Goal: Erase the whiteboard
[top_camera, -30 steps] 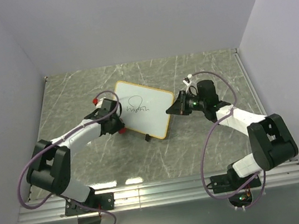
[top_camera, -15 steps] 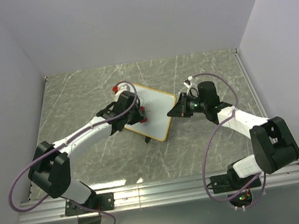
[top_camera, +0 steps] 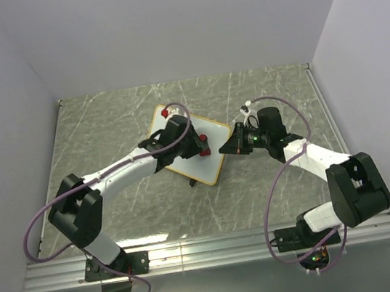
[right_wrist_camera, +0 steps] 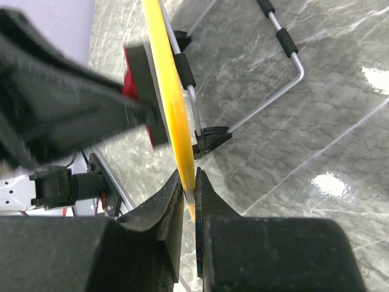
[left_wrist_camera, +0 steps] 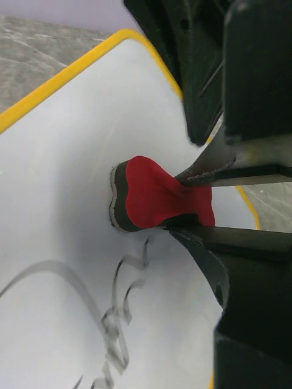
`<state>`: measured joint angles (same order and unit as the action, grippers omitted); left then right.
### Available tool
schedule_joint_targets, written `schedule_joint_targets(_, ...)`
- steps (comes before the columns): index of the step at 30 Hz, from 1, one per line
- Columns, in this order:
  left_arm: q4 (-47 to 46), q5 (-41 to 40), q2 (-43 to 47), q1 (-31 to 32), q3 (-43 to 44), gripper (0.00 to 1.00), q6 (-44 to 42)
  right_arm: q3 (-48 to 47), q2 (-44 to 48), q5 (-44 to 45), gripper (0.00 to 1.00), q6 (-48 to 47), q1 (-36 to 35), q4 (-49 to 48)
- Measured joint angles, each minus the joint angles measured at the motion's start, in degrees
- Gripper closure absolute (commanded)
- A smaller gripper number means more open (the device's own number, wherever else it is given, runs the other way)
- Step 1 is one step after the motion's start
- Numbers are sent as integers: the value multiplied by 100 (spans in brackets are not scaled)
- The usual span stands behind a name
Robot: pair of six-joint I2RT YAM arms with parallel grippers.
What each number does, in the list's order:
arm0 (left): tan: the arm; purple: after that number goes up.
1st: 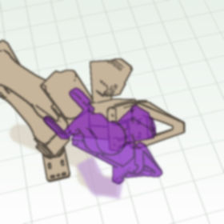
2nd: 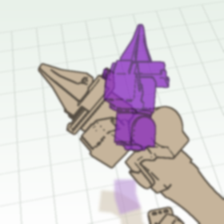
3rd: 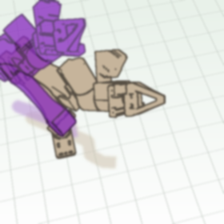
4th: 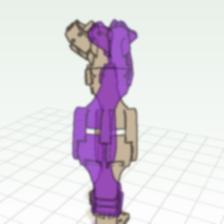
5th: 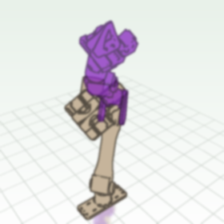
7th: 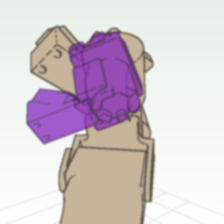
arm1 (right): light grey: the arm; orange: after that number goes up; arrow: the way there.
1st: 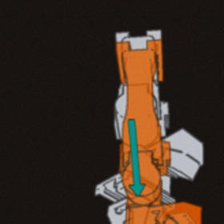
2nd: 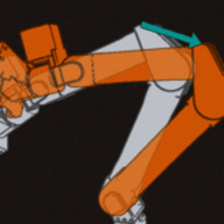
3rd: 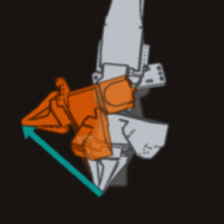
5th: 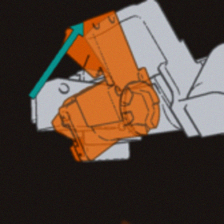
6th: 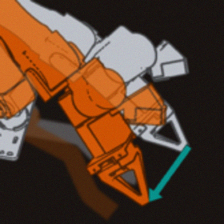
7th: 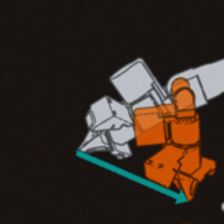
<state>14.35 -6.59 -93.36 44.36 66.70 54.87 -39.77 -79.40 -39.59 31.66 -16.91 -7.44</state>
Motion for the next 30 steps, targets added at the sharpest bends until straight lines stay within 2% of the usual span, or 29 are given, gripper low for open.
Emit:
schedule_joint_targets(4, -422, 551, 116, -800, -402, 100, -96, -2, 9, 44, 100, 0, -15, 52)
schedule_joint_targets(9, -490, 686, -4, -2092, -601, 100, -424, -68, 96, 52, 100, -74, -79, 195)
schedule_joint_targets(13, -599, 754, -243, -2522, -645, 100, -570, -162, 114, 55, 100, -90, -114, 385)
schedule_joint_targets(22, -579, 422, -352, -2177, -433, 100, -820, -339, 179, 79, 100, -175, -107, 846)
schedule_joint_targets(26, -271, 122, -632, -1432, 175, 100, -911, -339, 210, 131, 100, -175, -28, 1040)
schedule_joint_targets(30, -267, 22, -662, -568, 363, 100, -686, -339, 205, 339, 100, -166, 48, 1270)
